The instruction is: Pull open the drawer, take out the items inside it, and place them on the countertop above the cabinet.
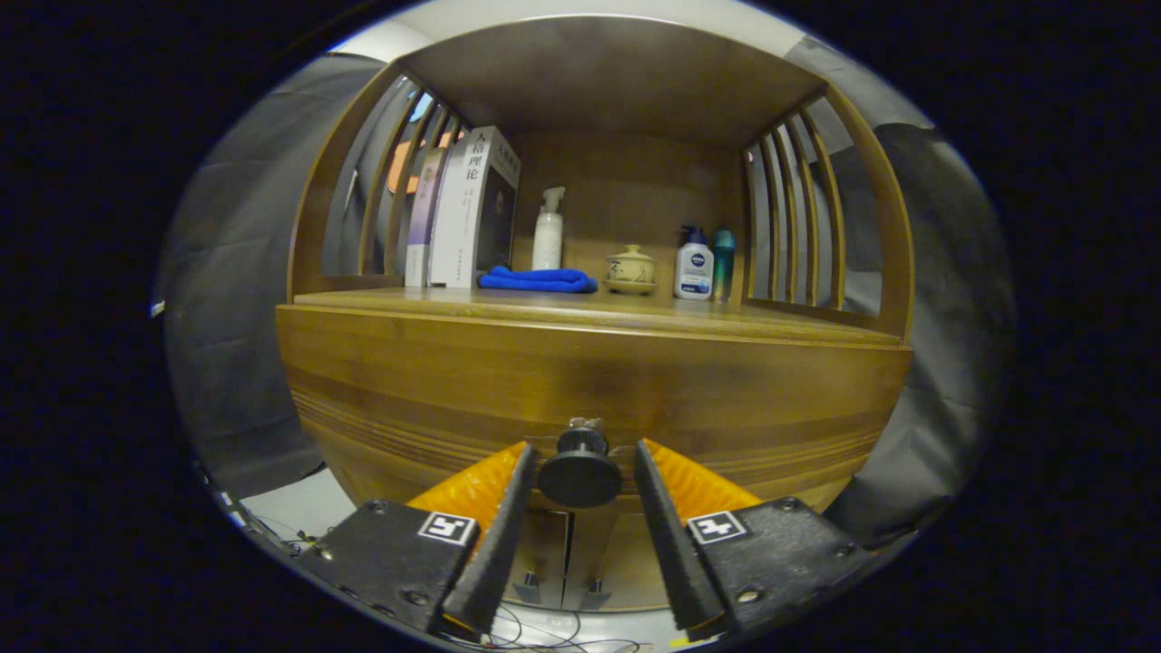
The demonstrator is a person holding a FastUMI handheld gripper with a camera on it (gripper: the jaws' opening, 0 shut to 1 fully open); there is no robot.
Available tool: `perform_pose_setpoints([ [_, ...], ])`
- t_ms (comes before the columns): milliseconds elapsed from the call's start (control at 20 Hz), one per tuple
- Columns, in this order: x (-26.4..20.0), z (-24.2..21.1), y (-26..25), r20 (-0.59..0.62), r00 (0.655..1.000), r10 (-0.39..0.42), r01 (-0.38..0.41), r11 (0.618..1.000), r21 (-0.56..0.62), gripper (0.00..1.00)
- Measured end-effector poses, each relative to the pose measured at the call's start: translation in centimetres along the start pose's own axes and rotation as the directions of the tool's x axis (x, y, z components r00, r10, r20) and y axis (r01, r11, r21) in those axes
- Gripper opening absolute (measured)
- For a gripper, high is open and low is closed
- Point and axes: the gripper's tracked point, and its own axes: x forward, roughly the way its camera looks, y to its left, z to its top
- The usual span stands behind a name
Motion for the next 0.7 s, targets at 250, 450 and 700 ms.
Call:
perform_pose_setpoints([
  [250,0.2,-0.2,0.3,-0.010,1.000,-0.017,0.018,0.999,0.027,0.47],
  [450,0.2,-0.2,0.5,-0.014,1.000,-0.008,0.009,0.999,0.041,0.40],
  [700,-1.6,-0.5,0.5,-0.005,1.000,-0.004,0.004,1.000,0.027,0.34],
])
